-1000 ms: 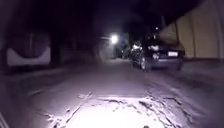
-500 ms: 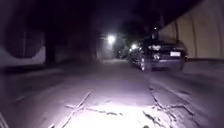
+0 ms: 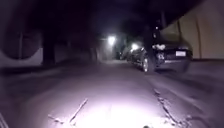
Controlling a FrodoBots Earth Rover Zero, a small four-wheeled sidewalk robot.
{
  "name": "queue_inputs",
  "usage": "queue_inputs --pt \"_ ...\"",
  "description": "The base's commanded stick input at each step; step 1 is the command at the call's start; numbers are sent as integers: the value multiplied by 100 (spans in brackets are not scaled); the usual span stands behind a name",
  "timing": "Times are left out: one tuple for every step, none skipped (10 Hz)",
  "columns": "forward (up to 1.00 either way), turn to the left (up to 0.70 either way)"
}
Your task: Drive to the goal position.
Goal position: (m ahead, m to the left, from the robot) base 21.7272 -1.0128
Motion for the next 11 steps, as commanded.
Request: queue_inputs --pt "70 0" --pt "70 0" --pt "70 0" --pt "70 0" --pt "70 0" --pt "70 0" --pt "70 0" --pt "70 0" --pt "70 0" --pt "70 0" --pt "70 0"
